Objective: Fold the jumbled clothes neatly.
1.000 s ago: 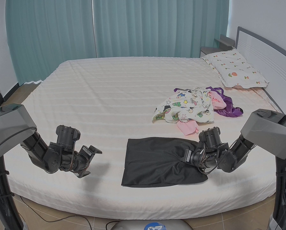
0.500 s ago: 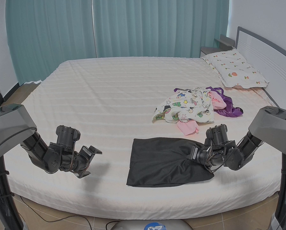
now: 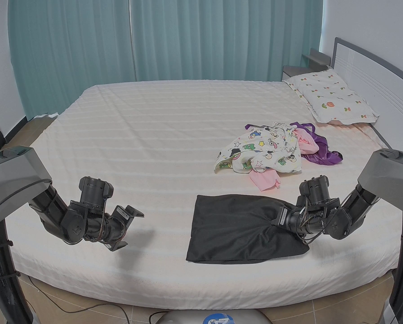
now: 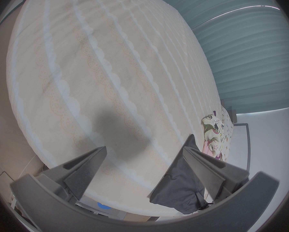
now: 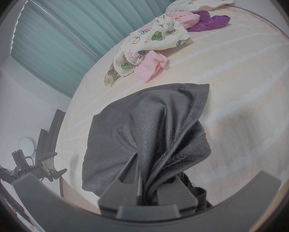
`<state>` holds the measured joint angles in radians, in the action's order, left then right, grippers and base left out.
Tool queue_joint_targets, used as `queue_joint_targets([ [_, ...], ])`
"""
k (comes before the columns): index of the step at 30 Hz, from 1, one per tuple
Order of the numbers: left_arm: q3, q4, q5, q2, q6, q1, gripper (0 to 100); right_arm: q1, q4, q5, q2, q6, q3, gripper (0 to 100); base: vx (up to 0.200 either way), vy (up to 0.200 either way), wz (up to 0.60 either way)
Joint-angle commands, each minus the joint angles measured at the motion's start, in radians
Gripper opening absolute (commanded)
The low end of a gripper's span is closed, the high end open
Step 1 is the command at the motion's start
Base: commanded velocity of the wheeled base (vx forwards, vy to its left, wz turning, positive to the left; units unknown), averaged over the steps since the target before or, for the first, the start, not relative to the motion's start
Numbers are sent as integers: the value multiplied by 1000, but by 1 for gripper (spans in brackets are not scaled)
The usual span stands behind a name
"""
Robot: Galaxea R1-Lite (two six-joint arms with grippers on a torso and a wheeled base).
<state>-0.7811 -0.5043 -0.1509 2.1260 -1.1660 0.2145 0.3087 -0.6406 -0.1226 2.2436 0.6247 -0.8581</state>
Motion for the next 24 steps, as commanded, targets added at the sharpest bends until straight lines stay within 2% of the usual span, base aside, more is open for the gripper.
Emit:
queue_joint_targets([
  [1,-1,0,1,2,0,0,100,-2,-1,0,-1,1,5,0,0,-200,0],
  [13,0,1,2,3,3,0,100,-13,-1,0,-7,-2,14,0,0,-200,0],
  [24,-1,1,2,2,2,2,100,4,-1,0,1,1,-1,0,0,0,0],
])
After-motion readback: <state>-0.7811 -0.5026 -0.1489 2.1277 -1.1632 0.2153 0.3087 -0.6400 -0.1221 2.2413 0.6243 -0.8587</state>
